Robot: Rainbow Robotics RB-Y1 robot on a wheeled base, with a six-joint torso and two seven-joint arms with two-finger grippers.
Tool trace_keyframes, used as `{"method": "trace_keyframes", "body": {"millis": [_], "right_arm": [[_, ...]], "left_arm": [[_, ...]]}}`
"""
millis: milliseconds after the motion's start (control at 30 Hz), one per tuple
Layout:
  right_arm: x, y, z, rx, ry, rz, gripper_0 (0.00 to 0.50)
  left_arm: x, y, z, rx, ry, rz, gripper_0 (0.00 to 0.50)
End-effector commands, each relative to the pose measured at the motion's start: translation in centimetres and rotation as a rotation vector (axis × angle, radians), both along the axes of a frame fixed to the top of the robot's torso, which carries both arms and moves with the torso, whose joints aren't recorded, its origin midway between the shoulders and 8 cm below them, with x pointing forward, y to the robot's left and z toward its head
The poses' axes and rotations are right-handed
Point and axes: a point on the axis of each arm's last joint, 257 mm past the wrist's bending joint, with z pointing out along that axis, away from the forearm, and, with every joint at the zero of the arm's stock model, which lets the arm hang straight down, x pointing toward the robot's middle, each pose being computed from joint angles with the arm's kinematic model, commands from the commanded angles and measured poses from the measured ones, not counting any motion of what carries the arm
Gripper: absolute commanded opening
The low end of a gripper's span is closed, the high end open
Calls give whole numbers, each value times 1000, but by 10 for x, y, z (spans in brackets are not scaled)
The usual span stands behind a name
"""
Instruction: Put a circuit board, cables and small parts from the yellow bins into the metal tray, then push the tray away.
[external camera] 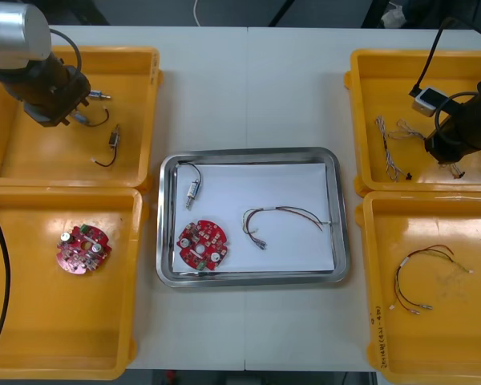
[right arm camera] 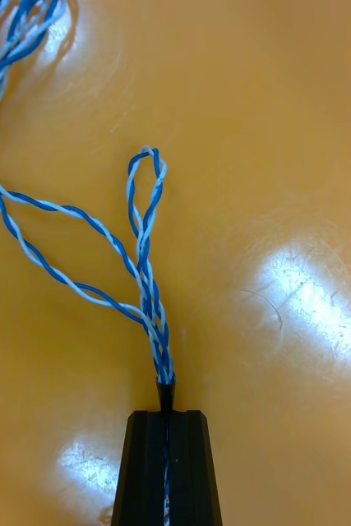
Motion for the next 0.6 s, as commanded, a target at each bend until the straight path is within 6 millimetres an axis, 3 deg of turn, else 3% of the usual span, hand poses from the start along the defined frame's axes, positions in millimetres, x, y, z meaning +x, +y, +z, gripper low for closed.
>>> {"method": "trace_keyframes", "body": {"millis": [33, 467, 500, 533, 600], "right_arm": [[-9, -10, 22, -14, -7, -6, 0], [-64, -22, 86, 2, 69, -20, 0], [-69, -23, 92, -1, 74, -21, 0], [-72, -24, 94, -1, 79, -21, 0], [-84, -25, 104, -16, 93, -22, 0]], "left_arm": [[16, -28, 18, 32, -34, -78, 500], [13, -32, -1, 56, -18, -99, 500], [13, -31, -3, 64, -14, -101, 475], [12, -31, -4, 65, -11, -102, 406], [12, -30, -7, 65, -12, -105, 32]]}}
